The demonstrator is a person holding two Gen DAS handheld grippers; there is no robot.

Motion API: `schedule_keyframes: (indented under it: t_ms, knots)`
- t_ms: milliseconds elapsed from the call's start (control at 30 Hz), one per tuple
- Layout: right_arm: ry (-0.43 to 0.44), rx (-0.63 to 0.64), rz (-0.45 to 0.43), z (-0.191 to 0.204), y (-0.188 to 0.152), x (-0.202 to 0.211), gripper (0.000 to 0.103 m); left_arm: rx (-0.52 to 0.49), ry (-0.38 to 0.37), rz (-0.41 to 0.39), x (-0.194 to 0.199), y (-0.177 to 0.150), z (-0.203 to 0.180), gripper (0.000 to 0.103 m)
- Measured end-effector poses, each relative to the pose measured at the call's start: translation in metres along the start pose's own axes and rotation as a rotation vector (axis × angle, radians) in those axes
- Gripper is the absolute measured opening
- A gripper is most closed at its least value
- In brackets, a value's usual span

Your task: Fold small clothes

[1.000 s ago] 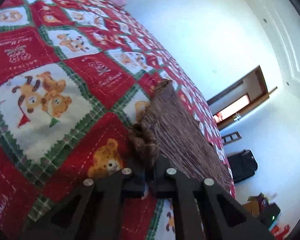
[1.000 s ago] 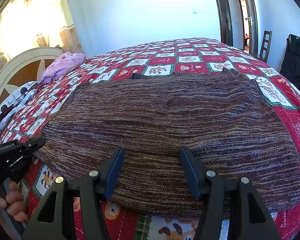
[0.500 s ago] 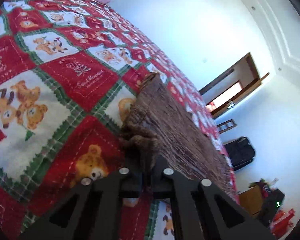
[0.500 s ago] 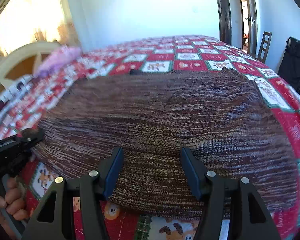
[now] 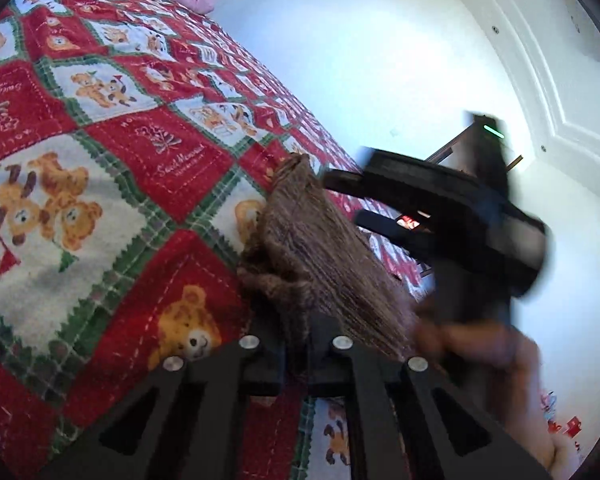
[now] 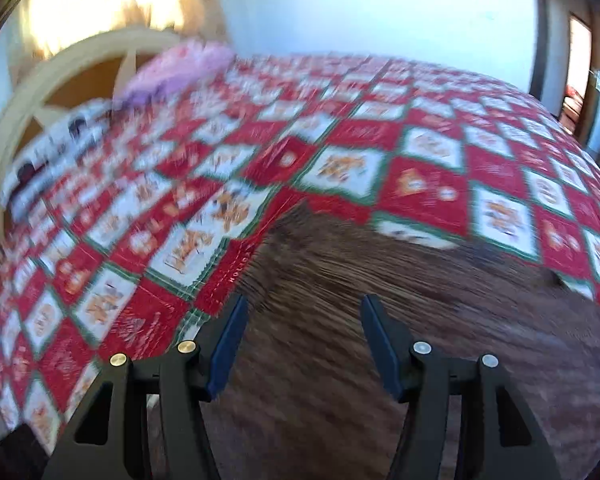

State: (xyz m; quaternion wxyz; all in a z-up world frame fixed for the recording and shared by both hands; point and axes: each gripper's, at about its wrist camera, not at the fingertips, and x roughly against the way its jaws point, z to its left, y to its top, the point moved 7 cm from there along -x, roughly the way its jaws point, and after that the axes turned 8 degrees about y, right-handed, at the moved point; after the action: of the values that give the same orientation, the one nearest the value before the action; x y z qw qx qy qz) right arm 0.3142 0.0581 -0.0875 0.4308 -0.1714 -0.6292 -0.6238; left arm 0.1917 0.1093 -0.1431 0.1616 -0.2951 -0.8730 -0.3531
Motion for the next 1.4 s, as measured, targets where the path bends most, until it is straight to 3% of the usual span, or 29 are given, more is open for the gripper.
schedule_keyframes:
  t_ms: [100,167,267,333,400,467,567,733,933,1100,1400]
  knots:
    - [-0.034,0.070,0.081,0.014,0.005,-0.037,0.062,-0.002,0.005,0.001,-0.001,0.000,0.000,0.010]
    - [-0.063,0.120,0.092,0.018,0.005,-0.045,0.080,-0.002,0.008,0.003,-0.002,0.000,-0.001,0.010]
    - [-0.129,0.244,0.098,0.029,-0.002,-0.056,0.084,0.004,0.003,0.004,-0.002,0.000,0.000,0.010]
    - [-0.127,0.246,0.089,0.028,-0.003,-0.053,0.083,0.001,0.012,0.005,-0.003,0.000,0.000,0.010]
    - [-0.095,0.202,0.087,0.022,-0.002,-0.051,0.072,0.007,0.017,0.012,-0.004,0.001,0.000,0.010]
    - [-0.114,0.190,0.077,0.014,-0.002,-0.045,0.043,0.018,0.034,0.021,-0.006,0.002,0.001,0.010]
    - [-0.061,0.133,0.063,0.007,0.000,-0.033,0.024,-0.024,0.057,0.038,-0.011,0.002,-0.005,0.008]
    - [0.094,-0.026,0.021,-0.010,0.006,-0.009,0.021,-0.138,0.029,0.032,-0.006,0.003,-0.026,0.005]
    - [0.229,-0.151,-0.058,-0.045,0.017,0.039,0.021,-0.387,0.015,-0.043,0.008,0.001,-0.082,0.005]
    - [0.251,-0.217,-0.101,-0.092,0.016,0.081,0.020,-0.553,-0.071,-0.054,0.014,-0.019,-0.135,0.005]
    - [0.196,-0.297,-0.173,-0.198,-0.019,0.155,0.019,-0.743,-0.226,0.041,-0.012,-0.082,-0.220,0.005]
